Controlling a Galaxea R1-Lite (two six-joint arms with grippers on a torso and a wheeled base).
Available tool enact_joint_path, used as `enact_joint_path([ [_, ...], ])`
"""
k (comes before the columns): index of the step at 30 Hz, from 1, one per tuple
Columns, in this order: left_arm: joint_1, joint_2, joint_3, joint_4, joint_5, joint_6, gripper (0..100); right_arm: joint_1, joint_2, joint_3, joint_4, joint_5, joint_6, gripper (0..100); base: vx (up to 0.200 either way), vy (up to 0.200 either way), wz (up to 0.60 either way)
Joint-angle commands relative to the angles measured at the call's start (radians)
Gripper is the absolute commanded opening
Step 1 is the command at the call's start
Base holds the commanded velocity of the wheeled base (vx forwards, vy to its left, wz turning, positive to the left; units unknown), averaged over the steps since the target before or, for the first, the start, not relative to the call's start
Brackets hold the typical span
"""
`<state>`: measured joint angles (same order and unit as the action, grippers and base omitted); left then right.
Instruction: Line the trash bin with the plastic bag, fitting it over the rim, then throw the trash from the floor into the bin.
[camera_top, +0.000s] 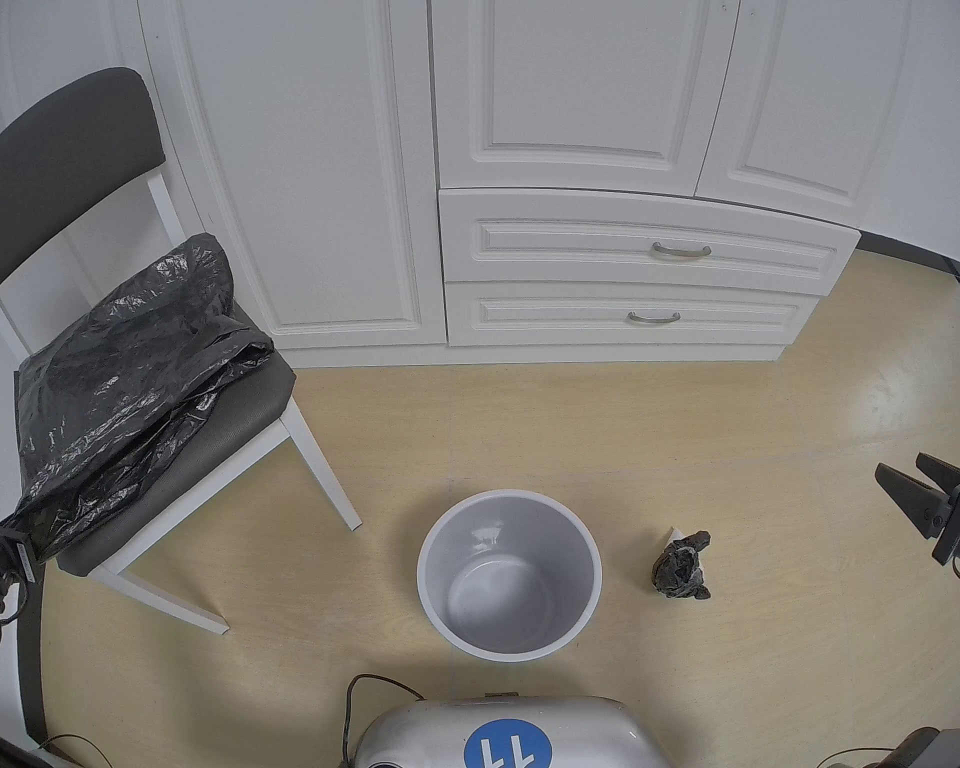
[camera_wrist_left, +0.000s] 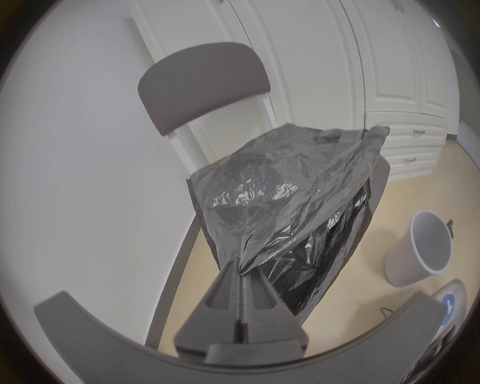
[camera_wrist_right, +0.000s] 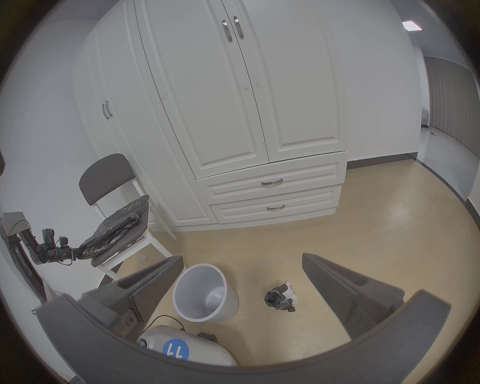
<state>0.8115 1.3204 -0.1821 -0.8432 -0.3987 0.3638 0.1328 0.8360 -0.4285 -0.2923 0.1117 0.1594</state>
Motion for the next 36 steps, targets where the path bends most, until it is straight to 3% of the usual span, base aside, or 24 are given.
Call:
enact_joint_path([
  [1, -0.046, -0.083, -0.011, -0.002, -0.005, -0.043, 0, 0.005, 0.002, 0.001, -0.001, 0.000, -0.004, 100, 0.000, 0.000, 0.00],
  [6, -0.175, -0.182, -0.026, -0.004, -0.006, -0.187, 0, 0.036, 0.003, -0.003, -0.002, -0.007, -0.009, 100, 0.000, 0.000, 0.00],
  [7, -0.238, -0.236, -0.031, -0.004, -0.005, -0.266, 0, 0.059, 0.005, -0.006, -0.001, -0.010, -0.009, 100, 0.000, 0.000, 0.00],
  [8, -0.250, -0.247, -0.033, -0.004, -0.005, -0.281, 0, 0.067, 0.005, -0.007, -0.001, -0.012, -0.009, 100, 0.000, 0.000, 0.00],
  [10, -0.354, -0.329, -0.051, 0.003, -0.003, -0.381, 0, 0.117, 0.020, -0.016, -0.001, -0.030, -0.009, 100, 0.000, 0.000, 0.00],
  [12, -0.428, -0.366, -0.073, 0.009, -0.002, -0.422, 0, 0.168, 0.060, -0.042, -0.002, -0.052, -0.011, 100, 0.000, 0.000, 0.00],
  [20, -0.604, -0.402, -0.106, -0.002, 0.003, -0.433, 0, 0.301, 0.253, -0.121, -0.126, -0.173, -0.021, 100, 0.000, 0.000, 0.00],
  [21, -0.663, -0.420, -0.105, -0.002, 0.006, -0.441, 0, 0.350, 0.282, -0.098, -0.180, -0.199, -0.021, 100, 0.000, 0.000, 0.00],
  [23, -0.707, -0.443, -0.100, 0.000, 0.008, -0.450, 0, 0.396, 0.307, -0.068, -0.217, -0.219, -0.023, 100, 0.000, 0.000, 0.00],
  [26, -0.758, -0.463, -0.099, 0.000, 0.008, -0.447, 0, 0.462, 0.345, -0.050, -0.274, -0.251, -0.011, 100, 0.000, 0.000, 0.00],
  [32, -0.831, -0.509, -0.111, 0.000, 0.008, -0.445, 0, 0.518, 0.443, -0.045, -0.392, -0.287, 0.032, 100, 0.000, 0.000, 0.00],
  [36, -0.890, -0.549, -0.126, 0.004, 0.009, -0.456, 0, 0.588, 0.535, -0.050, -0.479, -0.317, 0.104, 100, 0.000, 0.000, 0.00],
])
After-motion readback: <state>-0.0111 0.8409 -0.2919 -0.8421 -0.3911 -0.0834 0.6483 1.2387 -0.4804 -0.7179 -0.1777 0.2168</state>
